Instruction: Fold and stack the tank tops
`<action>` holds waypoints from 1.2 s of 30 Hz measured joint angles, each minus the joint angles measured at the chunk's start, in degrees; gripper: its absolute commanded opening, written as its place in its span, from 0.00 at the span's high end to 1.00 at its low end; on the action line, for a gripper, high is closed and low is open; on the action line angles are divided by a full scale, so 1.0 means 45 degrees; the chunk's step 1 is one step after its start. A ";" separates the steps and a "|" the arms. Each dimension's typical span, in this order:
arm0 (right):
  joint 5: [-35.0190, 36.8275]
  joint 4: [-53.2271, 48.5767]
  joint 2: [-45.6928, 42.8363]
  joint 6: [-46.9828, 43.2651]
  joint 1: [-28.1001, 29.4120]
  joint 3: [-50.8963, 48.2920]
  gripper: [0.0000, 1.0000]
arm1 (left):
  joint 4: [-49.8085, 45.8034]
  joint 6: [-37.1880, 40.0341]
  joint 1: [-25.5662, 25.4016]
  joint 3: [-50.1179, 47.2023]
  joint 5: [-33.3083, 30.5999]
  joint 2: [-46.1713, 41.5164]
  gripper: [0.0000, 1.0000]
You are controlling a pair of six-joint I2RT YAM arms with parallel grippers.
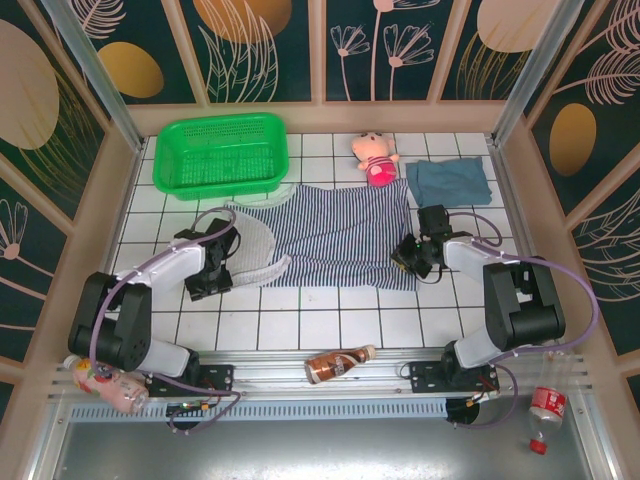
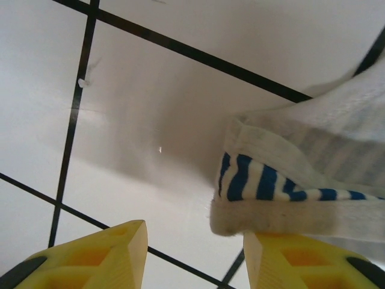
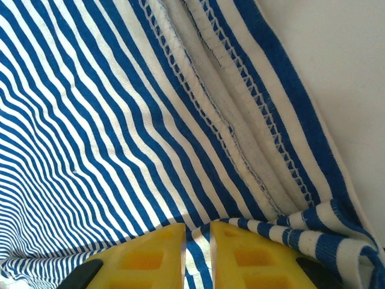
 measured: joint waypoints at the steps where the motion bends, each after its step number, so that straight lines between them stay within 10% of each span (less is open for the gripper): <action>1: 0.0005 0.0010 0.0000 -0.0044 -0.0005 0.0000 0.81 | -0.0039 0.0102 0.0039 0.0087 -0.0117 0.0126 0.55; 36: -0.0092 0.0384 -0.0418 -0.0879 -0.0413 -0.0364 0.72 | -0.0199 0.2565 0.0937 0.3512 -0.0816 0.4197 0.57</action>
